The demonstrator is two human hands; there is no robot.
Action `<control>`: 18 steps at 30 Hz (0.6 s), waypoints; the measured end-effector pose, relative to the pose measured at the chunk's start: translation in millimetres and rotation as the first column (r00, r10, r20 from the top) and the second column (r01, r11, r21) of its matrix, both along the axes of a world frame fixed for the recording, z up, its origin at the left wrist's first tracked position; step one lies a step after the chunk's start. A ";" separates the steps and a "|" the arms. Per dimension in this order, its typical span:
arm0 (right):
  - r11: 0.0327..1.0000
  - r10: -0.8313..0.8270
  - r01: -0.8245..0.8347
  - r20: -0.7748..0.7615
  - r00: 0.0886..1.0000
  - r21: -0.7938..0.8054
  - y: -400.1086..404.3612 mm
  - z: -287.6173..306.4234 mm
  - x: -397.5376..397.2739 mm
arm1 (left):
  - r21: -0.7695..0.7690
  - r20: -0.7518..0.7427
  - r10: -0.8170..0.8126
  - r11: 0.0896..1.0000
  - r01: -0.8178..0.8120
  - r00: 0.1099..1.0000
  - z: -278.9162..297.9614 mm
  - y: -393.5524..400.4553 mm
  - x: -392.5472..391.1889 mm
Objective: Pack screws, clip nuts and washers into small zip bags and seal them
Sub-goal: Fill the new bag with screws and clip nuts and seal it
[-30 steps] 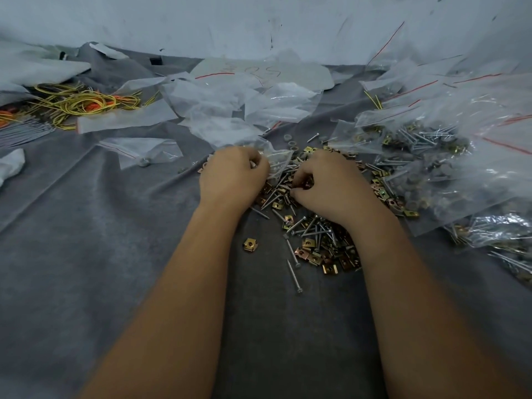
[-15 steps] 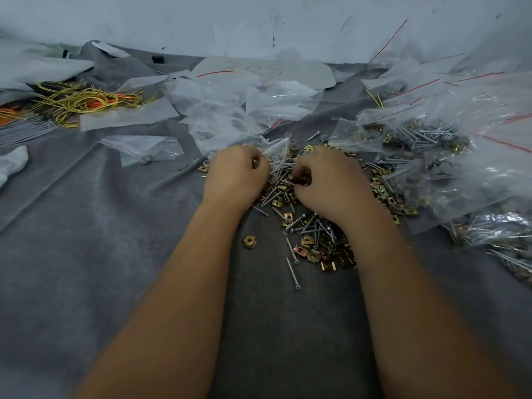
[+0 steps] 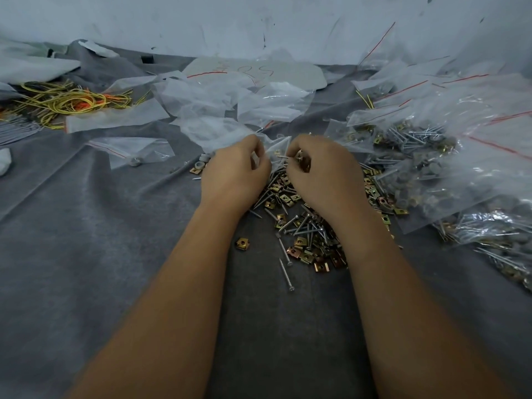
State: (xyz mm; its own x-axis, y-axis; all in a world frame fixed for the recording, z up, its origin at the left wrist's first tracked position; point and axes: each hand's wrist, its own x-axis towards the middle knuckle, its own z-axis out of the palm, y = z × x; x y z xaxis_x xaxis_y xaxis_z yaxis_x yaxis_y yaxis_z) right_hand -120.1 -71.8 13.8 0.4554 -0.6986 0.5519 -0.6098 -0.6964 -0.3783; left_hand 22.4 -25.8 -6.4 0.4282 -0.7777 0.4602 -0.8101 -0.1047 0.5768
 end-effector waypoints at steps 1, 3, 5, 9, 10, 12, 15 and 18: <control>0.999 -0.006 0.004 -0.036 0.999 -0.040 -0.6 -0.5 0.6 | -0.013 0.000 -0.007 1.000 0.007 1.000 0.2 0.4 -0.7; 0.996 -0.021 0.014 -0.077 0.997 -0.092 -2.3 -1.6 2.0 | -0.039 0.003 -0.040 0.998 0.040 0.999 0.0 1.1 -2.4; 0.994 0.001 -0.009 -0.072 0.997 -0.107 -4.0 -2.0 3.0 | -0.063 -0.003 -0.096 0.993 0.096 0.995 -0.2 1.5 -3.5; 0.992 0.113 -0.114 -0.016 0.993 -0.057 -4.9 -2.1 5.9 | -0.162 -0.101 -0.163 0.976 0.146 0.981 1.7 2.1 -5.3; 0.991 0.127 -0.126 0.037 0.991 -0.036 -4.8 -1.7 6.8 | -0.191 -0.129 -0.164 0.972 0.138 0.978 2.3 2.2 -5.5; 0.993 0.116 -0.120 0.171 0.978 0.011 -4.1 -0.2 7.6 | -0.235 -0.159 -0.125 0.968 0.085 0.979 2.3 2.8 -5.0; 0.995 0.044 -0.070 0.306 0.951 0.074 -5.2 2.0 4.1 | -0.320 -0.164 0.037 0.943 -0.089 0.986 3.5 5.8 -0.5; 0.993 -0.001 -0.022 0.204 0.979 0.112 -7.3 2.5 -0.9 | -0.387 -0.194 0.216 0.879 -0.277 0.957 8.0 9.0 5.9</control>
State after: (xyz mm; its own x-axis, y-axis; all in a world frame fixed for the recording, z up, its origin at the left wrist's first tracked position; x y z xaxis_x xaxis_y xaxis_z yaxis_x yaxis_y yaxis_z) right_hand -121.0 -79.1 16.3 0.3492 -0.7575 0.5517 -0.5049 -0.6480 -0.5702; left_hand 28.3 -16.9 1.6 0.6650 -0.3961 0.6331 -0.6963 -0.0223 0.7174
